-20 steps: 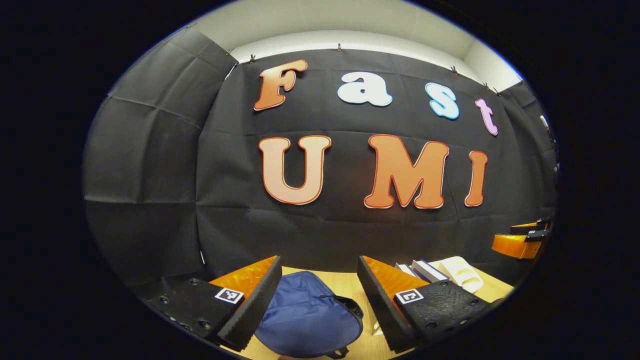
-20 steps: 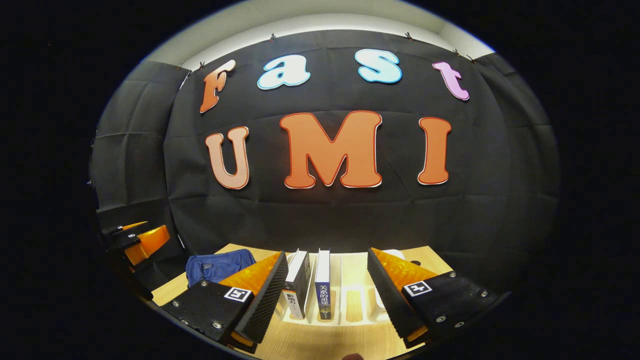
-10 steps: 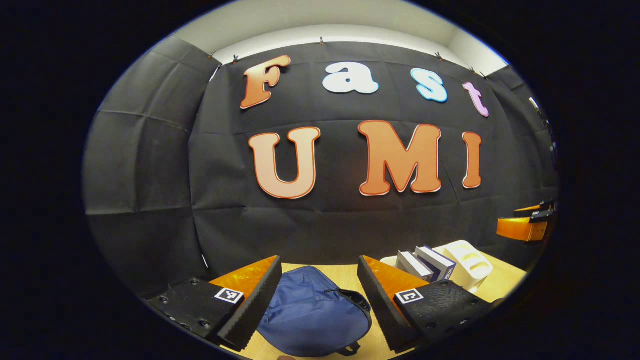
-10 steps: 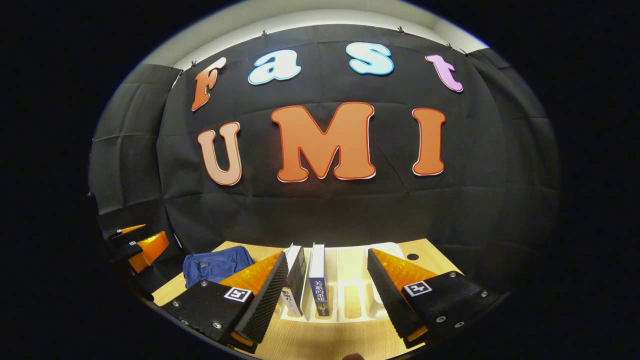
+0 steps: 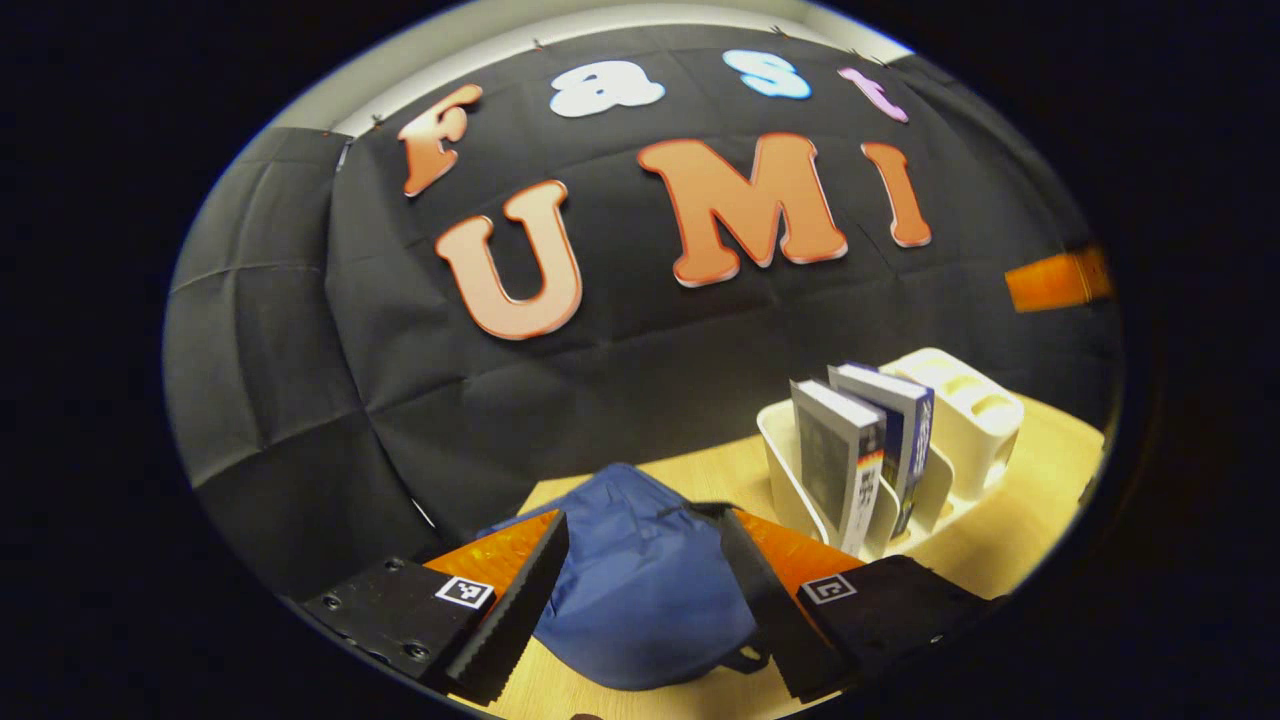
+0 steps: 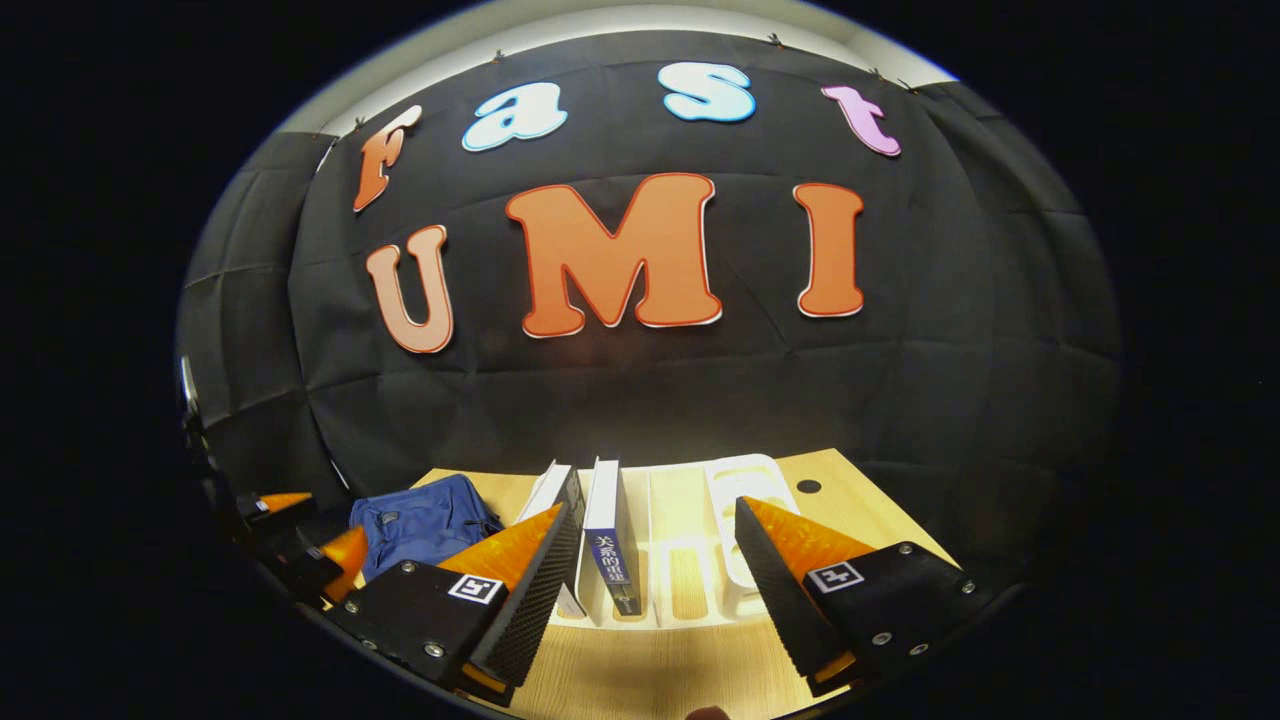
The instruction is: Open the schoolbag, grab two books from the bookshelf and put them into the schoolbag.
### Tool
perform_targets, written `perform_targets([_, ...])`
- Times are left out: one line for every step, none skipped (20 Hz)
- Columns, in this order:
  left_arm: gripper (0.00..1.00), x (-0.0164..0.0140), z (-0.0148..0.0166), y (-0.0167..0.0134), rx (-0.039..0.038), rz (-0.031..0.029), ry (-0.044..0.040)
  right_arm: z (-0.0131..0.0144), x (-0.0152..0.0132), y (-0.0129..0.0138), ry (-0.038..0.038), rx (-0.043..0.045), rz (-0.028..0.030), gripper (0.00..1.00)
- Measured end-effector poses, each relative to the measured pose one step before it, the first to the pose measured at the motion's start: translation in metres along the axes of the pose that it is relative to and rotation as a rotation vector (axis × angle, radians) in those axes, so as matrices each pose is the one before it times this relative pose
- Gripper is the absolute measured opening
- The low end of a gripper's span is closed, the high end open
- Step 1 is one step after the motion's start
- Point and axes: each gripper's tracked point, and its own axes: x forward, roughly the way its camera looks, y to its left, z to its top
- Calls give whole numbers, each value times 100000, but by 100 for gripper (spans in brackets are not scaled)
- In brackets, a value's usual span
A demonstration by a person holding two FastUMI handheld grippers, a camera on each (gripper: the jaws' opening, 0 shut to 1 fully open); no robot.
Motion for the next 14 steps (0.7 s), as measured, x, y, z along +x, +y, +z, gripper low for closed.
perform_targets([100, 444, -1291, -1059, 2676, -2024, 2231, -201, -8, -621, 540, 403, -1210, 95])
perform_targets([96, 277, -1188, -1513, 1448, -3997, 384, -353, -67, -460, 652, 157, -645, 95])
perform_targets([95, 302, -1492, -1435, 1524, -3295, 2777, -348, -104, -427, 960, 108, -679, 95])
perform_targets([96, 610, -1808, -1057, 2185, -833, 3572, -273, -11, -350, 1051, -115, -737, 95])
perform_targets([96, 737, -1456, -839, 3303, 154, 3178, -286, -70, -477, 1027, -221, -899, 95])
perform_targets([96, 615, -1219, -346, 4515, 1647, 3171, -262, 6, -494, 843, -236, -916, 94])
perform_targets([96, 459, -951, -129, 4903, 2174, 2954, -174, -45, -531, 855, -175, -868, 94])
perform_targets([96, 575, -809, -542, 4666, -623, 1906, -244, -119, -580, 795, -197, -1017, 94])
perform_targets([97, 418, -669, -690, 4244, -1269, 2246, -160, -42, -626, 665, -307, -1094, 95])
perform_targets([97, 734, -1055, -793, 4193, -932, 2284, -216, -19, -687, 718, -434, -1242, 95])
perform_targets([97, 618, -688, -528, 3425, -419, 3026, -205, 38, -626, 821, -346, -861, 95])
perform_targets([96, 400, -564, -769, 2107, -1596, 3208, -140, 59, -419, 836, -22, -561, 95])
perform_targets([97, 422, -248, -533, 170, -966, 2038, -120, 63, -361, 653, 274, -216, 95])
perform_targets([97, 268, -262, -202, -944, -707, 2081, -69, 75, -263, 479, 342, -115, 94])
